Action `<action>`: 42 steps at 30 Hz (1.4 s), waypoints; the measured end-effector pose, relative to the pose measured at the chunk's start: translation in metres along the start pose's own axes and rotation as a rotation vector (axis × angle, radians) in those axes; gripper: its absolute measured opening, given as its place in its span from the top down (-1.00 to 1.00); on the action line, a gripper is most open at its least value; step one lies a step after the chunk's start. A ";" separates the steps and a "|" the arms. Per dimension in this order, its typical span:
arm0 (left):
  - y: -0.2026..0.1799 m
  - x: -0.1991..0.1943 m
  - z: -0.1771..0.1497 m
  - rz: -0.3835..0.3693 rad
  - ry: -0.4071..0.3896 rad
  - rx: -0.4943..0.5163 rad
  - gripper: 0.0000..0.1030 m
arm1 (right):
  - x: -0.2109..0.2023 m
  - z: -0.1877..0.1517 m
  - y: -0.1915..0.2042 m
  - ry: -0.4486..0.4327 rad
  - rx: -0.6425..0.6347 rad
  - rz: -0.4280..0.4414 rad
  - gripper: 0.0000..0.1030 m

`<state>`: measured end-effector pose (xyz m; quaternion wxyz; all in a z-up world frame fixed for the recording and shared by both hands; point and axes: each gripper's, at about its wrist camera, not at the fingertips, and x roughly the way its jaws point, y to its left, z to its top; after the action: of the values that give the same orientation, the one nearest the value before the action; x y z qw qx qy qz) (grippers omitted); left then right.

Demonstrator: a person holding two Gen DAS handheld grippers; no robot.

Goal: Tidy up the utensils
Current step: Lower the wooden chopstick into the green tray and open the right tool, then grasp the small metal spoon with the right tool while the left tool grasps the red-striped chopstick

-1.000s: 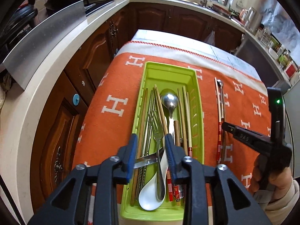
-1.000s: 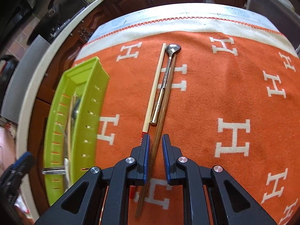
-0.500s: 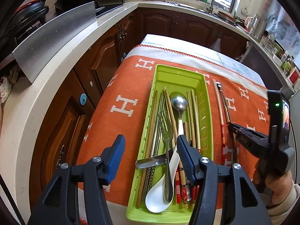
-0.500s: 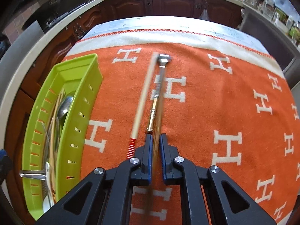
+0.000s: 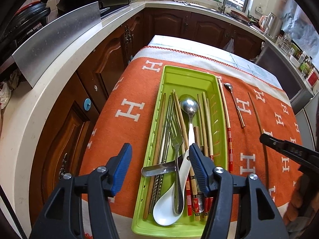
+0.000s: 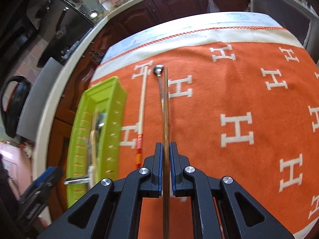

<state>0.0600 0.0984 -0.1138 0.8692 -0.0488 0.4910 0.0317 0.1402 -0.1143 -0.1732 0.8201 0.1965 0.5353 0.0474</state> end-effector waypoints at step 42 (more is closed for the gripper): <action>-0.014 -0.007 0.012 0.098 -0.015 0.030 -0.97 | -0.027 0.032 0.037 0.004 -0.086 0.072 0.66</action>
<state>0.0680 0.0858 -0.1011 0.8709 -0.0116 0.4867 0.0671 0.1619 -0.0965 -0.1248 0.8244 0.1801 0.5272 0.1001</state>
